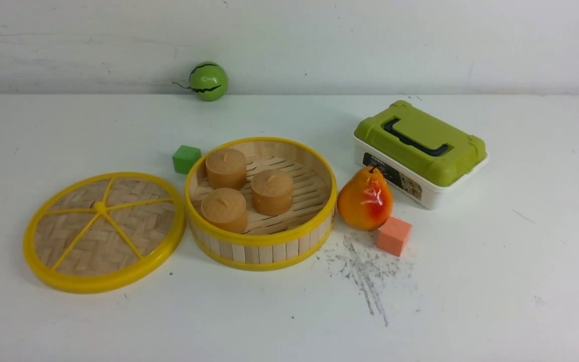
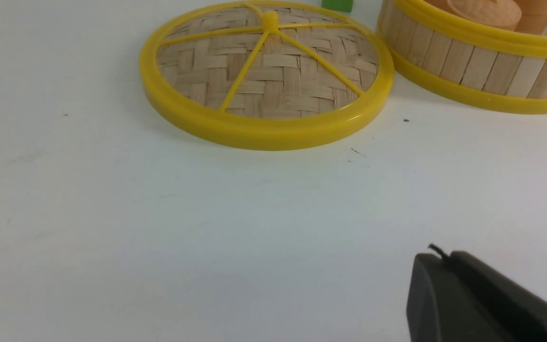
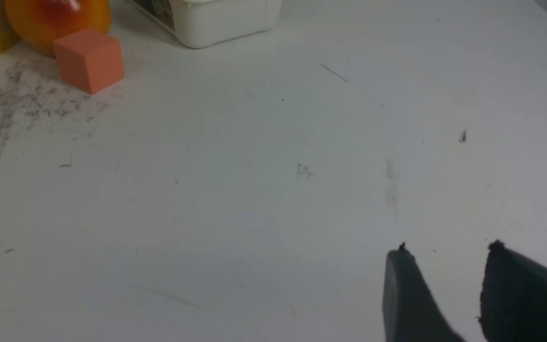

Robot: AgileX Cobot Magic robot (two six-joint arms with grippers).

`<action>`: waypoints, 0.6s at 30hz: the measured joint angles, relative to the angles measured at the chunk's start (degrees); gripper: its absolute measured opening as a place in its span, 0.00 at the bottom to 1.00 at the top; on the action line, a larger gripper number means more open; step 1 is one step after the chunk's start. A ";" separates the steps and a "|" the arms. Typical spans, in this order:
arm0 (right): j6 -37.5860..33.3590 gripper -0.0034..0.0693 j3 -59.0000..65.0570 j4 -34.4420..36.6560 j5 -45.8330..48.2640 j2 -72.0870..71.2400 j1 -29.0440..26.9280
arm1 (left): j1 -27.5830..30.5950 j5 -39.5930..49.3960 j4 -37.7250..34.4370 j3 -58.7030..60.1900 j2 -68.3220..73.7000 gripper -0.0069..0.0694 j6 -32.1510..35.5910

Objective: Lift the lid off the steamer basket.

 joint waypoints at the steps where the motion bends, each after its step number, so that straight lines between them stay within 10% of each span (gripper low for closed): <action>1: 0.00 0.38 0.00 0.00 0.00 0.00 0.00 | 0.00 0.00 0.00 0.00 0.00 0.10 0.00; 18: 0.00 0.38 0.00 0.00 0.00 0.00 0.00 | 0.00 0.20 0.00 0.00 0.00 0.12 0.02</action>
